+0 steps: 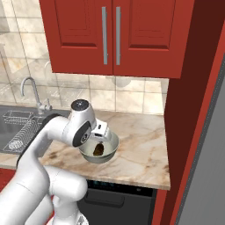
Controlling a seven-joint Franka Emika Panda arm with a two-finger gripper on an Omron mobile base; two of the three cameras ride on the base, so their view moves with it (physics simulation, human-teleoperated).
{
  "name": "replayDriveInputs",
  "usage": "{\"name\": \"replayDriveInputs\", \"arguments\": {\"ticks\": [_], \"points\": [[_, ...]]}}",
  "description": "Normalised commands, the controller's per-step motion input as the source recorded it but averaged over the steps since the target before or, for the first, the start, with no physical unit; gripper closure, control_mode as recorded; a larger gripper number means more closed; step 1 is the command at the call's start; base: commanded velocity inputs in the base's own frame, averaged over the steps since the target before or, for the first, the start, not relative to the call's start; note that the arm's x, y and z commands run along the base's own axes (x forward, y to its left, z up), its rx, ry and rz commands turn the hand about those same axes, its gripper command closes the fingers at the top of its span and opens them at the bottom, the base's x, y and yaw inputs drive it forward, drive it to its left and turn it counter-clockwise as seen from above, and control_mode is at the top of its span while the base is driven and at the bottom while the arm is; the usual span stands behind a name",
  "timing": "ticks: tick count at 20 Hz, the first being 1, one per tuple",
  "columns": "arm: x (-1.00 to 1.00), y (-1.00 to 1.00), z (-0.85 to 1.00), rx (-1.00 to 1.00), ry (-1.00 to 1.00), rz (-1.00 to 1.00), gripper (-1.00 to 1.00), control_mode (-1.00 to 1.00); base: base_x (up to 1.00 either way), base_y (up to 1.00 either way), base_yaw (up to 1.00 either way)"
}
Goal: Take the mango, sweet potato, and corn from the freezer and place them in the bowl on the counter.
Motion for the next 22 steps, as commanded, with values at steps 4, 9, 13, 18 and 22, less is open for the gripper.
{"name": "replayDriveInputs", "arguments": {"ticks": [4, 9, 13, 18, 22], "points": [[-0.4, 0.28, 0.82, 0.0, 0.0, 0.0, -1.0, -1.0, 0.0, 0.0, 0.0], [-0.53, 0.23, 0.72, -0.02, 0.0, 0.0, -1.0, -1.0, 0.0, 0.0, 0.0], [-0.72, 0.17, 0.66, -0.02, 0.0, 0.0, -1.0, -1.0, 0.0, 0.0, 0.0], [-0.64, 0.06, 0.73, 0.0, 0.0, 0.0, -1.0, -1.0, 0.0, 0.0, 0.0], [-0.74, 0.0, 0.6, 0.0, 0.0, 0.0, -1.0, -1.0, 0.0, 0.0, 0.0]]}}
